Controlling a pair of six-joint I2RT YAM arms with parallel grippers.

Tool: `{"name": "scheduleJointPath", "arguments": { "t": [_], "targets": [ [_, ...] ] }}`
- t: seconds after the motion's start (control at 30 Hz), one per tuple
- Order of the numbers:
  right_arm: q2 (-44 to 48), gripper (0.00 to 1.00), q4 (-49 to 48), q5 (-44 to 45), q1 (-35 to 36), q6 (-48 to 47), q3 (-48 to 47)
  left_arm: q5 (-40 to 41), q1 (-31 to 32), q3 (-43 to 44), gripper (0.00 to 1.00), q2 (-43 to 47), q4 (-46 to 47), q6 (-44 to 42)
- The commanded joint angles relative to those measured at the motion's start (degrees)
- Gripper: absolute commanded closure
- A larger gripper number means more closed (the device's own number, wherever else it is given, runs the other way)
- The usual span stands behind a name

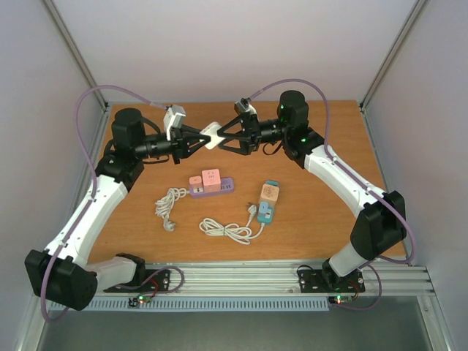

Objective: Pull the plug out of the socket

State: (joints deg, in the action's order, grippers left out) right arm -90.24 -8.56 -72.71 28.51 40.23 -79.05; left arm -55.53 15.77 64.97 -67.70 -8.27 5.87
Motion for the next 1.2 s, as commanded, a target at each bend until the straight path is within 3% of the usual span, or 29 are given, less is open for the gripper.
{"name": "scheduleJointPath", "arguments": {
  "t": [0.0,0.57,0.83,1.17],
  "targets": [
    [0.77,0.10,-3.19,-0.55,0.26,-1.00,-1.84,-4.92,0.36,-1.41,0.99,0.53,4.97,3.30],
    [2.69,0.13,-5.09,-2.31,1.11,-7.27,-3.92,-7.09,0.39,-4.27,0.99,0.21,9.68,9.18],
    [4.42,0.21,3.91,-1.88,2.91,-21.00,-7.03,-4.85,0.39,-4.25,0.99,-0.32,8.56,9.89],
    [5.43,0.42,17.06,-0.87,4.89,-36.64,-11.35,-5.33,0.32,-4.13,0.99,-1.68,6.09,9.66]
  ]
}}
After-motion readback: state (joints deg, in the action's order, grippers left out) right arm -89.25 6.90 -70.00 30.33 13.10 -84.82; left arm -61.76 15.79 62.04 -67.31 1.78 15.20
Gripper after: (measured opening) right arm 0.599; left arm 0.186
